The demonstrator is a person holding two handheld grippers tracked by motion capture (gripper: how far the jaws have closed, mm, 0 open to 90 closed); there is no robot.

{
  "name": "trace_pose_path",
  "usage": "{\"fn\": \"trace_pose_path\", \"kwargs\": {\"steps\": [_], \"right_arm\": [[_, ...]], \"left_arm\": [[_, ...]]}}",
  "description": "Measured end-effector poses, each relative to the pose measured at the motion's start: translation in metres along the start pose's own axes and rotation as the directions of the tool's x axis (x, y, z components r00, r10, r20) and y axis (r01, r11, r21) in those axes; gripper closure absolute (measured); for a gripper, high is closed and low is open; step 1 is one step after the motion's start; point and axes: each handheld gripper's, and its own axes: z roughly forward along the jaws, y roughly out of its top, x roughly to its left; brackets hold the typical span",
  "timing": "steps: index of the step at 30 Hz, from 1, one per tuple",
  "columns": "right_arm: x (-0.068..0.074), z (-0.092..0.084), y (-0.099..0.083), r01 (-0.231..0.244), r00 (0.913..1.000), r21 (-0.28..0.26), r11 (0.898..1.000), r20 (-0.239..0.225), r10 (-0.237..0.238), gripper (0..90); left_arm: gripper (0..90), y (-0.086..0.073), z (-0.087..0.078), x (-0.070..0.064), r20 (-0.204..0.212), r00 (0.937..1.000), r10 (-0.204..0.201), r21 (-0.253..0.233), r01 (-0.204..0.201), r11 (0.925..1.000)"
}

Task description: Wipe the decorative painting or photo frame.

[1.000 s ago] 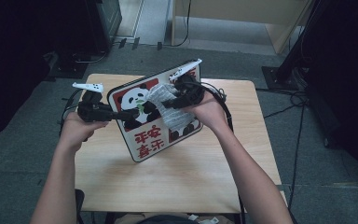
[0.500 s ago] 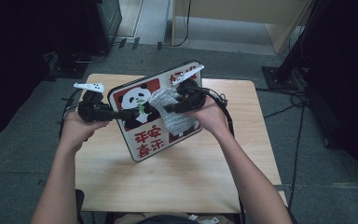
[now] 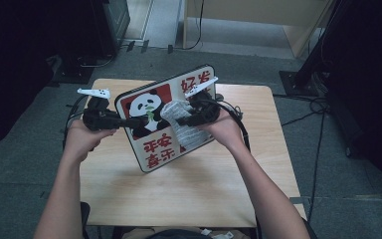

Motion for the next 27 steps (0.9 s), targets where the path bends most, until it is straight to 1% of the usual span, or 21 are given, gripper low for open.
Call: {"fn": "trace_pose_path", "kwargs": {"steps": [8,18,27], "right_arm": [[-0.001,0.007,-0.008,-0.002,1.0000,0.013,1.000,-0.008,0.002,67.1],[-0.002,0.016,-0.021,-0.002,0.9998,0.026,1.000,-0.019,0.003,66.8],[-0.002,0.023,-0.031,-0.008,0.9996,0.039,0.999,-0.028,0.009,66.7]], "left_arm": [[76.9,0.000,0.000,0.000,0.009,1.0000,-0.004,0.001,0.004,1.0000],[76.9,0.000,0.000,0.000,0.007,1.0000,-0.001,0.001,0.001,1.0000],[76.8,-0.001,0.000,0.001,0.009,0.9999,-0.006,-0.003,0.006,1.0000]]}}
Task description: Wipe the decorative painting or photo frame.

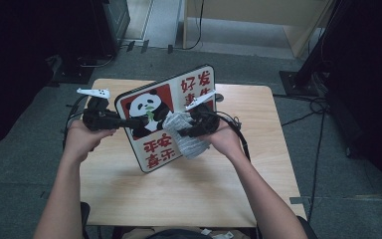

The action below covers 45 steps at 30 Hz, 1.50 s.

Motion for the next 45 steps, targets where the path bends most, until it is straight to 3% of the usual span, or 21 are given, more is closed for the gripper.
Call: {"fn": "trace_pose_path", "kwargs": {"steps": [11,45], "right_arm": [[-0.002,0.014,-0.020,-0.016,0.9997,-0.001,1.000,-0.016,0.016,66.1],[-0.009,0.053,-0.067,-0.057,0.9970,0.088,0.995,-0.048,0.061,66.3]], "left_arm": [[76.6,0.000,0.000,-0.001,0.000,1.0000,0.009,0.004,-0.009,1.0000],[76.6,0.000,-0.001,-0.002,0.001,0.9999,0.015,0.007,-0.015,0.9999]]}}
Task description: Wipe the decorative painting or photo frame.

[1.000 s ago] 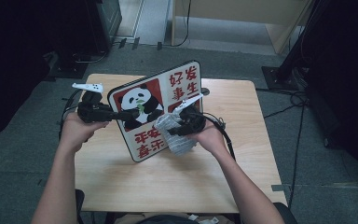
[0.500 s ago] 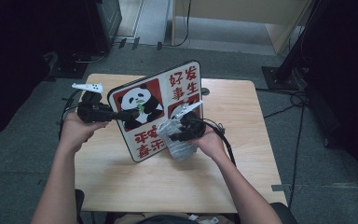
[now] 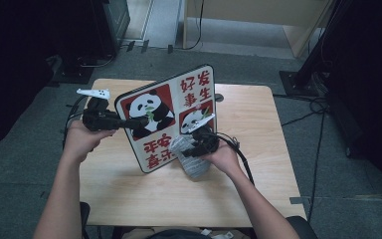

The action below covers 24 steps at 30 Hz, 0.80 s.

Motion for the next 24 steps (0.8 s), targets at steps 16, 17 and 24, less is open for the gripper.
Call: {"fn": "trace_pose_path", "kwargs": {"steps": [16,17,24], "right_arm": [[0.000,-0.007,-0.004,-0.004,0.9992,0.031,1.000,-0.039,0.005,70.0],[0.001,-0.009,-0.004,-0.010,0.9993,0.030,0.999,-0.036,0.011,70.1],[0.005,-0.025,0.005,-0.012,0.9995,-0.010,1.000,-0.031,0.012,70.0]], "left_arm": [[76.8,0.000,0.000,0.000,-0.002,1.0000,-0.001,0.001,0.001,1.0000],[76.8,0.000,0.000,0.000,-0.003,1.0000,-0.001,0.001,0.001,1.0000],[76.7,0.000,0.000,0.000,-0.003,1.0000,0.001,0.001,-0.001,1.0000]]}}
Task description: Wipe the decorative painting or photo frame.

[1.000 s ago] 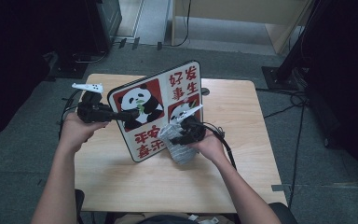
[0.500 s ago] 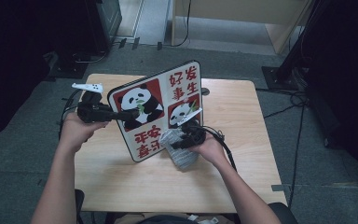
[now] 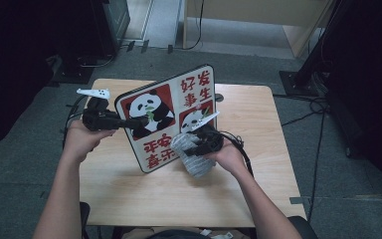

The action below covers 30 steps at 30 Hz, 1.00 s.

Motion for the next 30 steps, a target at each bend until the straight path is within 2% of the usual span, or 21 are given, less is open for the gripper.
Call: {"fn": "trace_pose_path", "kwargs": {"steps": [9,12,20,30], "right_arm": [[0.014,-0.026,0.023,0.029,0.9995,-0.061,0.998,0.016,-0.028,69.9],[0.022,-0.037,0.035,0.060,0.9969,-0.063,0.996,0.055,-0.056,69.7],[0.037,-0.062,0.071,0.104,0.9929,-0.094,0.990,0.068,-0.098,69.5],[0.056,-0.093,0.120,0.204,0.9755,-0.112,0.973,0.107,-0.192,69.4]], "left_arm": [[76.5,0.000,0.000,0.000,0.002,1.0000,-0.006,0.002,0.006,1.0000],[76.5,0.000,0.000,0.000,0.002,1.0000,-0.007,0.003,0.007,1.0000],[76.6,0.001,0.000,0.000,0.000,1.0000,-0.004,0.007,0.004,1.0000],[76.7,0.001,0.000,0.000,-0.001,1.0000,-0.006,0.008,0.006,1.0000]]}}
